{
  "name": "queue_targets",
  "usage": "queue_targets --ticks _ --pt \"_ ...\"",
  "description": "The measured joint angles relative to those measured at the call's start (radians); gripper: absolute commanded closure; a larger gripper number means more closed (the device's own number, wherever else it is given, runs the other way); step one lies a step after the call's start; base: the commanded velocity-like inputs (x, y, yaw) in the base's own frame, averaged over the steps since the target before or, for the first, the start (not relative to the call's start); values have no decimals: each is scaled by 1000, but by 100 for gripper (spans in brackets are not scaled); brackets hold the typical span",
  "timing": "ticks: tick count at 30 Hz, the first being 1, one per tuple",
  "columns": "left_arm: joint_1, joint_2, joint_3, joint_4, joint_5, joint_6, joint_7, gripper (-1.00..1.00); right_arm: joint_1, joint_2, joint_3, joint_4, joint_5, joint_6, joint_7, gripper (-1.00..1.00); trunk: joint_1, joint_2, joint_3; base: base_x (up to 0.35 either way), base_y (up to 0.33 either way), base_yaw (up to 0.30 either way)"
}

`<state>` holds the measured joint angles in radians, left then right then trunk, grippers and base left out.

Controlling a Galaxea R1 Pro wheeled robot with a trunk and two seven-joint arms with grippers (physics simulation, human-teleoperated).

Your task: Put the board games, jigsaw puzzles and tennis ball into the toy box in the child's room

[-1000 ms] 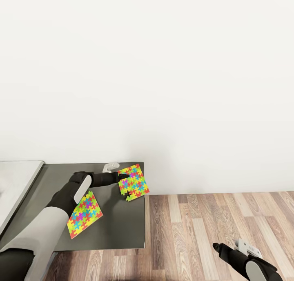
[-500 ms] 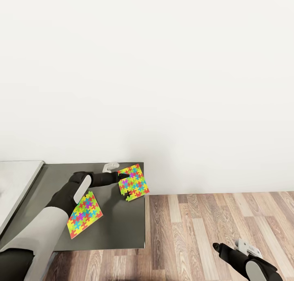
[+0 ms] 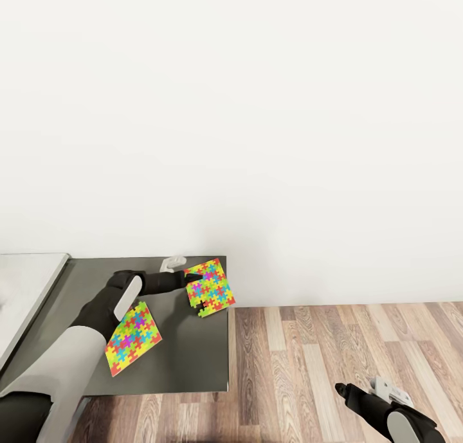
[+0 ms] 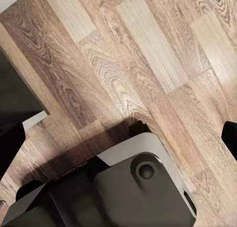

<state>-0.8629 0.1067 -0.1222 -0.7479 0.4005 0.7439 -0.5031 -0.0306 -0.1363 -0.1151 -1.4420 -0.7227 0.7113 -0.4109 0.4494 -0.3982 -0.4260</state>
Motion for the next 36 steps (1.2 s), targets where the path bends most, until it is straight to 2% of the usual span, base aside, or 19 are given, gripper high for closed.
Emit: queue_targets --ticks 14,18,22,23,26,27,29,30,33,36 --pt "0 8 7 -3 2 51 -1 -100 -1 0 0 0 0 1 0 -100 0 0 0 0 0 0" --pt "1 21 26 -9 4 83 -39 -100 0 0 0 0 -1 1 1 -100 0 0 0 0 0 0" --pt "3 59 55 -19 4 96 -165 -100 0 0 0 0 -2 1 15 -100 0 0 0 0 0 0" --pt "4 80 64 -27 3 99 -235 -100 0 0 -1 0 -3 1 30 -100 0 0 0 0 0 0" --pt "8 115 72 -38 2 102 -351 -100 0 0 -5 0 -4 1 66 -100 0 0 0 0 0 0" --pt "12 140 75 -45 1 103 -425 -100 0 0 -10 0 -4 1 97 -100 0 0 0 0 0 0" --pt "15 167 77 -51 0 103 -497 -100 0 0 -17 0 -4 1 133 -100 0 0 0 0 0 0" --pt "20 190 78 -54 0 101 -559 -100 -1 0 -26 1 -5 1 169 -100 0 0 0 0 0 0" --pt "31 215 80 -57 -1 98 -637 -100 -1 0 -43 4 -6 3 225 -100 0 0 0 0 0 0" --pt "56 229 81 -63 -1 94 -722 -100 -1 0 -60 17 -12 6 323 -100 0 0 0 0 0 0"
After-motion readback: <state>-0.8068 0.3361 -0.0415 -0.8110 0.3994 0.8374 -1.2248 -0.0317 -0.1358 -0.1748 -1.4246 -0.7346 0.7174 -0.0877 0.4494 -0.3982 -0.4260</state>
